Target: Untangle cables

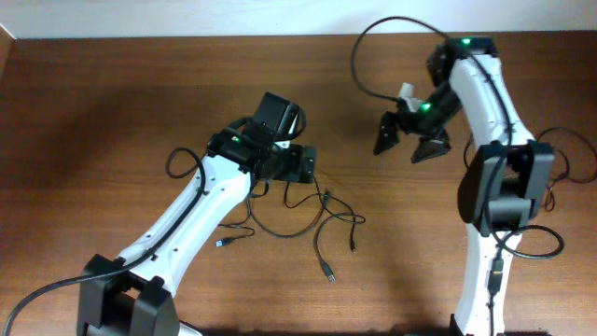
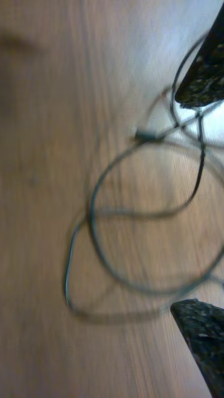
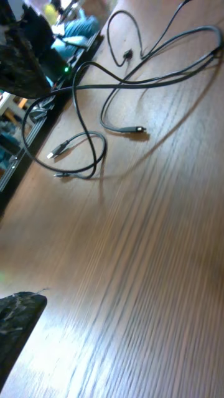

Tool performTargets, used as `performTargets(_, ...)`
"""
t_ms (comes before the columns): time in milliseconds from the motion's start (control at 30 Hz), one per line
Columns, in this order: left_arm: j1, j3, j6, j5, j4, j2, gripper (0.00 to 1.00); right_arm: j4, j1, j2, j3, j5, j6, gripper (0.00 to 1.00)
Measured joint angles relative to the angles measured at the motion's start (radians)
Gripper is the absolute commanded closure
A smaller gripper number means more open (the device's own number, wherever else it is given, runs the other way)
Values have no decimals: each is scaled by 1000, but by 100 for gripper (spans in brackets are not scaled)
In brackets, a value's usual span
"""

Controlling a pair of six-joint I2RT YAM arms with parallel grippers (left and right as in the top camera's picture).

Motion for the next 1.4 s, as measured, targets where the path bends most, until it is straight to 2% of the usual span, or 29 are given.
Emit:
performTargets(100,85,0,-15,-61,-60,0,1,41,82,0,-2,-13,0,1)
performTargets(267,360,2,-38,-22,-200,0,1,134,223,0,-8,-42,0,1)
performTargets(533,641,1,-42,10,-214,0,1,339,433,0,-10,-53,48,1)
performTargets(667,734,1,-42,10,-225,0,1,446,513,0,-10,-57,161,1)
performTargets(833,743,2,-42,11,-225,0,1,518,591,0,-11,-56,305,1)
performTargets(967,743,2,-42,11,-225,0,1,599,619,0,-32,-56,452,15)
performTargets(1000,743,2,-42,11,-225,0,1,622,620,0,-51,-56,475,22)
performTargets(1100,743,1,-42,11,-225,0,1,727,623,0,-128,-56,552,33)
performTargets(1167,743,2,-42,11,-226,0,1,821,624,1,-175,-56,579,38)
performTargets(1300,743,2,-42,13,-226,0,1,921,636,2,-238,-55,614,56)
performTargets(1333,743,1,-42,13,-226,0,1,924,644,2,-243,-45,613,65)
performTargets(1400,743,2,-42,13,-225,0,1,925,661,2,-245,-16,616,96)
